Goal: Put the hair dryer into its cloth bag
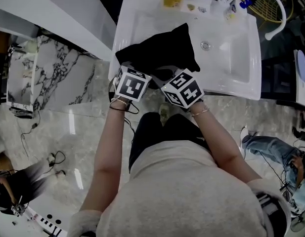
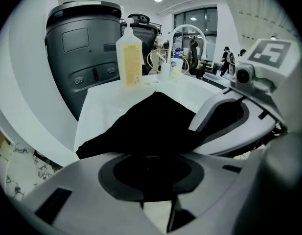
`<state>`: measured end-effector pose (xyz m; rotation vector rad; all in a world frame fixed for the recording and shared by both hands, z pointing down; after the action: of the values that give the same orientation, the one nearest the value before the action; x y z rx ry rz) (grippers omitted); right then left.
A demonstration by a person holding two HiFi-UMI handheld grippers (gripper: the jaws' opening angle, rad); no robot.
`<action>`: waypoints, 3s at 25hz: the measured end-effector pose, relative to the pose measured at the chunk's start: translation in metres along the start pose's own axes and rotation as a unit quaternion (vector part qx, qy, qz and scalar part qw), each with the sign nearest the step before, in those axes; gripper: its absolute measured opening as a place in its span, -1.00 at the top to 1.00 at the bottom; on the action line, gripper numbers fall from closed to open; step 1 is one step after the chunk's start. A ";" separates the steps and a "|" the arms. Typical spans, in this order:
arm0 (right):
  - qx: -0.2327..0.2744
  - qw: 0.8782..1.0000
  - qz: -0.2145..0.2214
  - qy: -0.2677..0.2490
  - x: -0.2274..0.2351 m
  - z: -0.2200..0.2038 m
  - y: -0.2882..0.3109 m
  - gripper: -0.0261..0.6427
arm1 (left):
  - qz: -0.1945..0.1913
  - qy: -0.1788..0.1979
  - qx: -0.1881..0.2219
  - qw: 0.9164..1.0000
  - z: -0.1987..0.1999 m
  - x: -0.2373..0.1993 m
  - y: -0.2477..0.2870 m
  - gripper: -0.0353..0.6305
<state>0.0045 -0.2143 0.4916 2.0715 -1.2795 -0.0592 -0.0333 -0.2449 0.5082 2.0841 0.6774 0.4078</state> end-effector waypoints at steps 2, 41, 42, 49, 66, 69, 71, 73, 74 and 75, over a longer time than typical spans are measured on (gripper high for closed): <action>0.004 1.000 0.002 0.004 0.002 0.000 -0.002 0.88 | 0.003 -0.001 0.006 1.000 0.003 0.001 0.001 0.56; -0.021 0.999 -0.013 -0.028 -0.008 -0.007 -0.002 0.87 | -0.092 0.134 -0.063 0.985 -0.056 0.048 -0.033 0.85; -0.023 0.999 -0.011 -0.030 -0.010 -0.007 -0.001 0.87 | -0.097 0.130 -0.061 0.985 -0.056 0.051 -0.036 0.85; -0.030 0.998 0.010 -0.050 -0.033 -0.009 0.004 0.88 | -0.112 0.112 -0.055 0.986 -0.069 0.062 -0.056 0.85; -0.002 0.998 0.019 -0.061 -0.056 0.011 0.009 0.87 | -0.070 0.059 -0.023 0.996 -0.084 0.042 -0.081 0.84; 0.002 0.999 0.011 -0.047 -0.056 0.012 0.011 0.79 | -0.059 0.075 -0.009 0.995 -0.081 0.036 -0.077 0.84; 0.003 0.999 0.005 -0.039 -0.058 0.012 0.012 0.72 | -0.060 0.068 0.003 0.996 -0.080 0.033 -0.078 0.83; 0.003 0.999 -0.004 -0.033 -0.058 0.012 0.013 0.52 | -0.064 0.052 0.012 0.996 -0.080 0.028 -0.080 0.75; 0.004 1.000 -0.009 -0.030 -0.058 0.012 0.013 0.51 | -0.067 0.047 0.016 0.996 -0.079 0.026 -0.082 0.73; 0.005 1.000 -0.014 -0.025 -0.058 0.012 0.013 0.49 | -0.070 0.044 0.020 0.996 -0.078 0.023 -0.085 0.72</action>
<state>-0.0397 -0.1772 0.4718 2.1079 -1.2844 -0.1187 -0.0816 -0.1408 0.4824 2.0504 0.8857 0.4118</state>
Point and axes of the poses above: the fingertips, and each gripper's own axes: y forward along the fingers, x to its right, z out of its top, the point moved 2 cm from there along -y, backward along the fingers, and after that the axes turned 2 degrees about y, right-handed, at the moved point
